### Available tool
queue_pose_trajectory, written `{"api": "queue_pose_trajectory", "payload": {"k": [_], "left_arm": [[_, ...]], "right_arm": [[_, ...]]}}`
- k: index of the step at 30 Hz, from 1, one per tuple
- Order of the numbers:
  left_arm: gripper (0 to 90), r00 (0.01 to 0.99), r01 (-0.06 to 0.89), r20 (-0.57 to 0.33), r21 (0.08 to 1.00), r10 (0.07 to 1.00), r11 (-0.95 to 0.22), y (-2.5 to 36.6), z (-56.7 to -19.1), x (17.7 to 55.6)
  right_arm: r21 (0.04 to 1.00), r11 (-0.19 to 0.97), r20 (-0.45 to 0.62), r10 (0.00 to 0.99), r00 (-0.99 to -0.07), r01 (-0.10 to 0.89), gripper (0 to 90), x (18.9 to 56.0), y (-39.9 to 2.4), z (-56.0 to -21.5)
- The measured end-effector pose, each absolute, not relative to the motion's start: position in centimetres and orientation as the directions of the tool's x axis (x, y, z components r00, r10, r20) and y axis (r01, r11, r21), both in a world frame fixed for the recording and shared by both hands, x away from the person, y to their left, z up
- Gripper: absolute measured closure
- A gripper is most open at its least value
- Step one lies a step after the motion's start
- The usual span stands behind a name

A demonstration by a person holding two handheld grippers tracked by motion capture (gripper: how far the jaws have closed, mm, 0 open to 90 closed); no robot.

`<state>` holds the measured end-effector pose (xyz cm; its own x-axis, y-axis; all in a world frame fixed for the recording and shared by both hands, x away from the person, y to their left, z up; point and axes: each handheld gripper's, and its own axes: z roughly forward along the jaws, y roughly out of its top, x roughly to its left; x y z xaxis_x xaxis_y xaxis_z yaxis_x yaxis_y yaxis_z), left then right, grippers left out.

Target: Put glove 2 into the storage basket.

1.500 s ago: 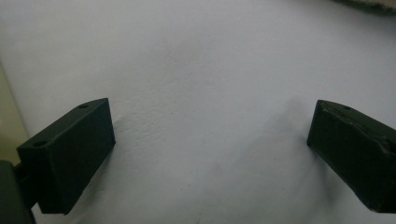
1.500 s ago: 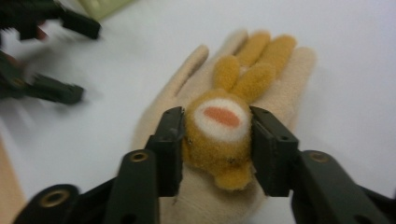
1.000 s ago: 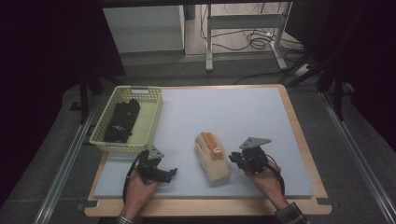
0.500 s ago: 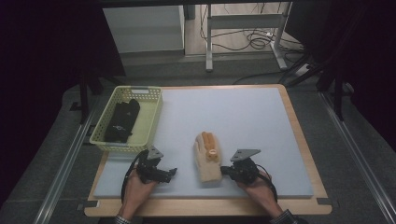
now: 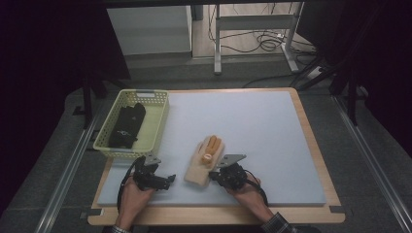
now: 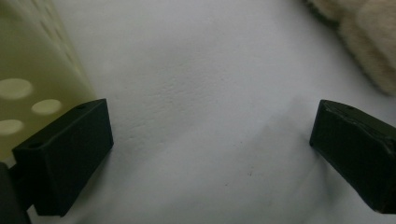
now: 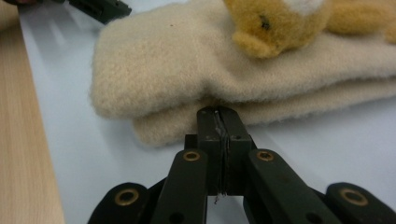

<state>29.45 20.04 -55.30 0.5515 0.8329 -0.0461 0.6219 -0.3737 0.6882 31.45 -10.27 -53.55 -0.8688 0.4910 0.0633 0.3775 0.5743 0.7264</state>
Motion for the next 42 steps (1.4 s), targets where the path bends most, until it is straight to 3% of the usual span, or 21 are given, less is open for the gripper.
{"api": "queue_pose_trajectory", "payload": {"k": [12,17,31,42], "left_arm": [[0.0,0.561,0.616,-0.042,0.688,0.827,-0.383,20.1,-55.3,29.5],[0.0,0.56,0.616,-0.044,0.69,0.827,-0.381,20.1,-55.4,29.5],[0.0,0.56,0.618,-0.049,0.69,0.827,-0.377,20.2,-55.4,29.5],[0.0,0.559,0.62,-0.052,0.689,0.827,-0.376,20.2,-55.4,29.5]], "right_arm": [[0.738,0.577,0.016,0.503,-0.864,0.349,84.4,32.5,-7.5,-53.8],[0.732,0.582,0.021,0.5,-0.866,0.353,77.6,32.3,-8.0,-53.6],[0.746,0.528,-0.026,0.632,-0.775,0.406,60.0,33.6,-15.5,-51.4],[0.754,0.447,-0.014,0.744,-0.668,0.482,40.8,34.2,-21.9,-51.3]]}}
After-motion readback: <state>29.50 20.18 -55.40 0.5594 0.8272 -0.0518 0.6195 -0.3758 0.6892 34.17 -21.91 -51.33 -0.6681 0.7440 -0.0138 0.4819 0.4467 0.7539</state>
